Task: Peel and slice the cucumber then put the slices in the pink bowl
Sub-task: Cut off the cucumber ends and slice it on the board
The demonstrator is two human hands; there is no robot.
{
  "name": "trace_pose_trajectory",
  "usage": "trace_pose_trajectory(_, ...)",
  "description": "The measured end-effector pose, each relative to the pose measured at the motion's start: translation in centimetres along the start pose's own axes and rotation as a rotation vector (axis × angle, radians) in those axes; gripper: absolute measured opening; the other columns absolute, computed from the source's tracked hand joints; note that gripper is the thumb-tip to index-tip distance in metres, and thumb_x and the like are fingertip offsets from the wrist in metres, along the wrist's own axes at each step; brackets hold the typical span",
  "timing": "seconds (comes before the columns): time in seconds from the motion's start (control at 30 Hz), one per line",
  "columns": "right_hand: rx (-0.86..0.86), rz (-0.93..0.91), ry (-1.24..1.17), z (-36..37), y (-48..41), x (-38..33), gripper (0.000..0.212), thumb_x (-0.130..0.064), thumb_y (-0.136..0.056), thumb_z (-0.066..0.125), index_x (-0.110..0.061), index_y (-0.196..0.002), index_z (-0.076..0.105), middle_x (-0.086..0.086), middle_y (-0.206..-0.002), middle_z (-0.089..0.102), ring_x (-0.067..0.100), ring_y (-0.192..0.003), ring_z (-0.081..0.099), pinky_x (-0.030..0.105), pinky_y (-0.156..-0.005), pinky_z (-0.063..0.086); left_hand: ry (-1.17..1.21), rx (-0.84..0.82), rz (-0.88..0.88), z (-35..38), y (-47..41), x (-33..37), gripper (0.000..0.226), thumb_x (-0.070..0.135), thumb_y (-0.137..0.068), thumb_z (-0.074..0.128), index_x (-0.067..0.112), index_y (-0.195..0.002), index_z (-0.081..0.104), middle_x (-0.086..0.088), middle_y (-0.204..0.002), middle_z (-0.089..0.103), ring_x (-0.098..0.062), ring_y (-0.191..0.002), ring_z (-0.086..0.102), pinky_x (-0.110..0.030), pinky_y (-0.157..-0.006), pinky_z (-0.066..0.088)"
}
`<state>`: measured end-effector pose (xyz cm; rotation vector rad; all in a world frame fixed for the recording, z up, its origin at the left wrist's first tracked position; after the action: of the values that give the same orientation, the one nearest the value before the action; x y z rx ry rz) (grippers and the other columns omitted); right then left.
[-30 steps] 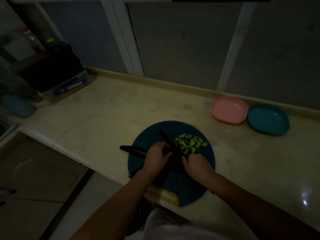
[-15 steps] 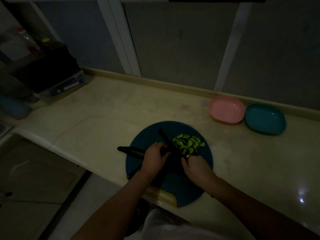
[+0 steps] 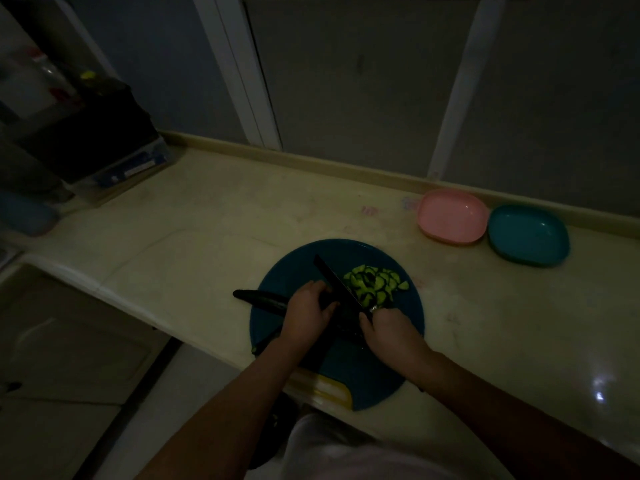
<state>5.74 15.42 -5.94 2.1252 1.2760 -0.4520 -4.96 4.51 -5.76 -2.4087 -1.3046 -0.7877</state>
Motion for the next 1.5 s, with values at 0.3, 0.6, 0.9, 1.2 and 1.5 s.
trace_pose_trajectory(0.3, -0.031, 0.004, 0.074, 0.6, -1.2, -0.7, 0.048, -0.030, -0.100, 0.036, -0.016, -0.054, 0.037, -0.002, -0.055, 0.040, 0.008, -0.046, 0.037, 0.024, -0.040, 0.026, 0.038, 0.017, -0.019, -0.2, 0.2, -0.1, 0.021, 0.016, -0.082, 0.069, 0.003, -0.097, 0.062, -0.011, -0.098, 0.062, -0.022, -0.092, 0.057, -0.023, -0.071, 0.037)
trace_pose_trajectory(0.6, -0.003, 0.045, 0.048, 0.3, -1.1, 0.2, 0.051, -0.030, -0.100, 0.038, -0.014, -0.051, 0.035, -0.001, -0.052, 0.038, 0.007, -0.044, 0.034, 0.023, -0.039, 0.021, 0.053, 0.023, -0.037, -0.2, 0.1, -0.1, 0.022, 0.018, -0.080, 0.071, 0.003, -0.095, 0.063, -0.011, -0.095, 0.059, -0.022, -0.088, 0.057, -0.025, -0.071, 0.040)
trace_pose_trajectory(0.9, 0.008, -0.024, 0.004, 0.1, -0.4, -0.3, 0.050, -0.030, -0.099, 0.038, -0.014, -0.052, 0.037, -0.001, -0.053, 0.039, 0.007, -0.045, 0.036, 0.023, -0.042, 0.025, 0.064, 0.028, -0.042, -0.3, 0.1, -0.2, 0.025, 0.019, -0.080, 0.072, 0.001, -0.094, 0.062, -0.013, -0.094, 0.060, -0.023, -0.086, 0.057, -0.026, -0.068, 0.038)
trace_pose_trajectory(1.2, 0.012, -0.019, 0.121, 0.6, -0.4, -0.5, 0.047, -0.033, -0.100, 0.035, -0.019, -0.055, 0.035, -0.005, -0.054, 0.038, 0.005, -0.045, 0.033, 0.020, -0.039, 0.021, 0.028, 0.013, -0.061, -0.2, -0.1, -0.4, 0.028, 0.022, -0.081, 0.071, 0.001, -0.097, 0.062, -0.013, -0.098, 0.061, -0.023, -0.088, 0.057, -0.021, -0.064, 0.033)
trace_pose_trajectory(1.5, -0.010, -0.016, 0.137, 0.9, -1.0, -1.4, 0.045, -0.029, -0.101, 0.034, -0.021, -0.057, 0.031, -0.006, -0.058, 0.035, 0.009, -0.050, 0.036, 0.021, -0.040, 0.020, 0.025, 0.014, -0.047, -0.1, 0.1, -0.3, 0.023, 0.017, -0.081, 0.070, 0.001, -0.095, 0.062, -0.013, -0.097, 0.061, -0.015, -0.084, 0.052, -0.017, -0.063, 0.029)
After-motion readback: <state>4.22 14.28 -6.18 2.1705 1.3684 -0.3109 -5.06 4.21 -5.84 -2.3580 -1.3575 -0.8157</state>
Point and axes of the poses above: each hand's wrist, its own y-axis away from the middle knuckle, its own z-axis out of the palm, x = y × z, the point moved 6 cm from there along -y, towards the middle knuckle
